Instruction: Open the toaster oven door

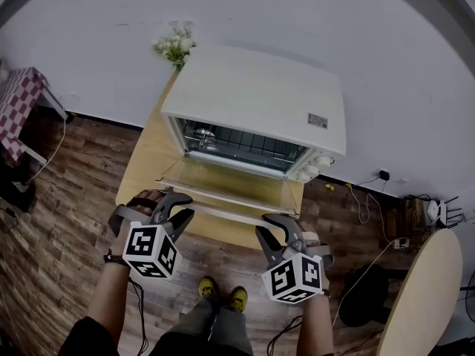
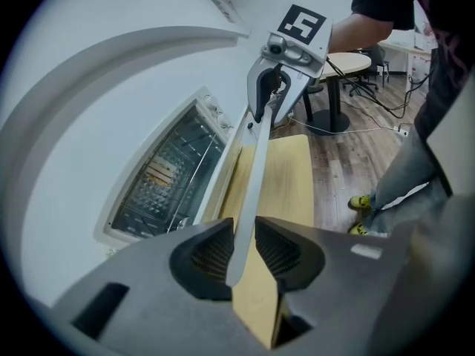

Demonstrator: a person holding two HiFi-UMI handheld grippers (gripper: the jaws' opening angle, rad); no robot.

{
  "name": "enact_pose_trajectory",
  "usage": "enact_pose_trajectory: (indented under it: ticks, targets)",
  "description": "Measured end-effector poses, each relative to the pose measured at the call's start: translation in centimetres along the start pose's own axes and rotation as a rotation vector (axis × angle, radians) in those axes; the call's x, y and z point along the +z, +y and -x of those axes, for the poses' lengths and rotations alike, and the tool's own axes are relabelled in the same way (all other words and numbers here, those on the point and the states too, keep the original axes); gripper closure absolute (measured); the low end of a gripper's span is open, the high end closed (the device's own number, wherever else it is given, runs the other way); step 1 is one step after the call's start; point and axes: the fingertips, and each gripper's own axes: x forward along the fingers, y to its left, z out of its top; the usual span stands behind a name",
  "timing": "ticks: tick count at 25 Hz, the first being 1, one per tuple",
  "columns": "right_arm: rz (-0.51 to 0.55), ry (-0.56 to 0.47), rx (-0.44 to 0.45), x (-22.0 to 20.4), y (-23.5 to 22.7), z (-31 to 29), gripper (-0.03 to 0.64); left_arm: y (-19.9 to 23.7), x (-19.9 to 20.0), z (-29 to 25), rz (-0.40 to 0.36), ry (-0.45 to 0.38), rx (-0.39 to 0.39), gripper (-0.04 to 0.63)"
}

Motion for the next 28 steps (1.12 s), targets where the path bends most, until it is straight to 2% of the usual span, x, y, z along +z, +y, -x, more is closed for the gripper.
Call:
enact_pose_trajectory:
  ticks: [10,28]
  targets:
    - [0.025,0.021,-0.033,-1.1,1.7,-0.6,0.505,-1.7,-0.5,-1.1,0.015,-0.013,-0.007,0.491]
    - [0.041,0.029,-0.112,-2.7,5.0,-1.9,0.503,-5.1,-2.0,-2.2,-0.057,-0.008,0.020,0.495]
